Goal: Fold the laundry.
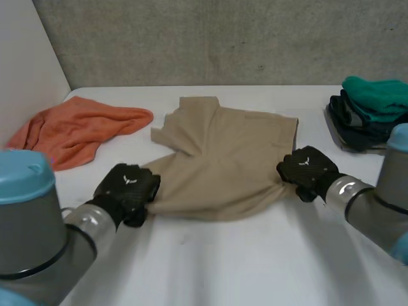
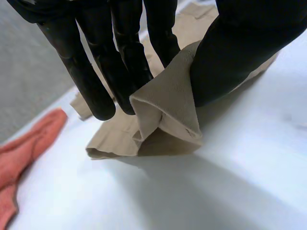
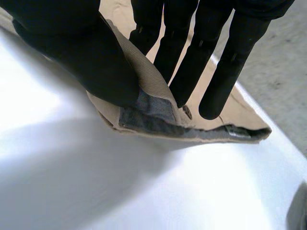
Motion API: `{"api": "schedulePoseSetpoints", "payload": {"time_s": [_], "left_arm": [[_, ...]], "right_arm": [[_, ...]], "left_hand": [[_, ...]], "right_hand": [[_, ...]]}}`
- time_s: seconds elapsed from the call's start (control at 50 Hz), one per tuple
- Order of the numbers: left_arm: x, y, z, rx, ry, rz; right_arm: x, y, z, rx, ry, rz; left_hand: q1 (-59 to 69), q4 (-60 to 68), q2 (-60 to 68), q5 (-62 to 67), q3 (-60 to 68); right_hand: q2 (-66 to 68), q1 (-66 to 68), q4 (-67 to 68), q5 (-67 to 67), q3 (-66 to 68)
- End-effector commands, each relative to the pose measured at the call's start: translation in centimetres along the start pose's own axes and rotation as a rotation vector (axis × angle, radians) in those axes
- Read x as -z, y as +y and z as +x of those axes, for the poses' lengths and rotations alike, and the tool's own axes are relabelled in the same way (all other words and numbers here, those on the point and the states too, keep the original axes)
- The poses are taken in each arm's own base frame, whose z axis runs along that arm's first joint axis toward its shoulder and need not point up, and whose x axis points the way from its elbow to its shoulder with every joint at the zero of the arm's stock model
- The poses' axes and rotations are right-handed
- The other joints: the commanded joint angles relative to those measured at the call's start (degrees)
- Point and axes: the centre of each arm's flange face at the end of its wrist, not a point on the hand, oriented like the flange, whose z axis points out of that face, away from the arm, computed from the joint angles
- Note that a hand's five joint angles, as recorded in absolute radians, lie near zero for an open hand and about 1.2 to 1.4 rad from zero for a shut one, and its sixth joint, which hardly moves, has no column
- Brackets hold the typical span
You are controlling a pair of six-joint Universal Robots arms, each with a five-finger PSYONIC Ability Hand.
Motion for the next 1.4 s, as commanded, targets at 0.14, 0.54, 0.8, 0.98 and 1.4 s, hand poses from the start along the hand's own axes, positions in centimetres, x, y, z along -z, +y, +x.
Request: {"api": "schedulePoseSetpoints", "payload": {"time_s": [0.14, 0.54, 0.8, 0.98, 1.4], "left_arm": [[11.3, -0.8, 1.6, -0.212, 0.234, -0.309], [-6.7, -8.0, -3.6, -0.308, -0.184, 0.348], [-20.5, -5.5, -4.6, -0.313, -0.222, 0.436], [-24.0, -4.3, -3.9, -0.335, -0.216, 0.552], [-13.8, -8.5, -3.8, -0.028, -0.100, 0.528]], "right_arm": [[11.8, -4.9, -0.7, 0.040, -0.176, -0.249], [3.9, -2.5, 4.8, -0.081, 0.197, -0.076], [-5.6, -1.4, 5.2, 0.017, 0.360, 0.095], [-10.2, 0.2, 5.6, 0.061, 0.444, 0.170], [-1.0, -3.2, 5.4, -0.220, 0.355, -0.042]], "left_hand": [[14.2, 11.2, 11.4, 12.4, 11.5], [14.2, 11.2, 11.4, 12.4, 11.5], [14.2, 11.2, 11.4, 12.4, 11.5], [-0.2, -3.3, -3.1, -2.0, -2.9], [-55.8, -58.8, -58.6, -57.6, -58.5]], "right_hand": [[12.4, 15.1, 11.3, 11.7, 11.8], [12.4, 15.1, 11.3, 11.7, 11.8], [12.4, 15.1, 11.3, 11.7, 11.8], [8.3, 11.0, 7.2, 7.6, 7.7], [-57.6, -54.9, -58.7, -58.3, -58.2]]}}
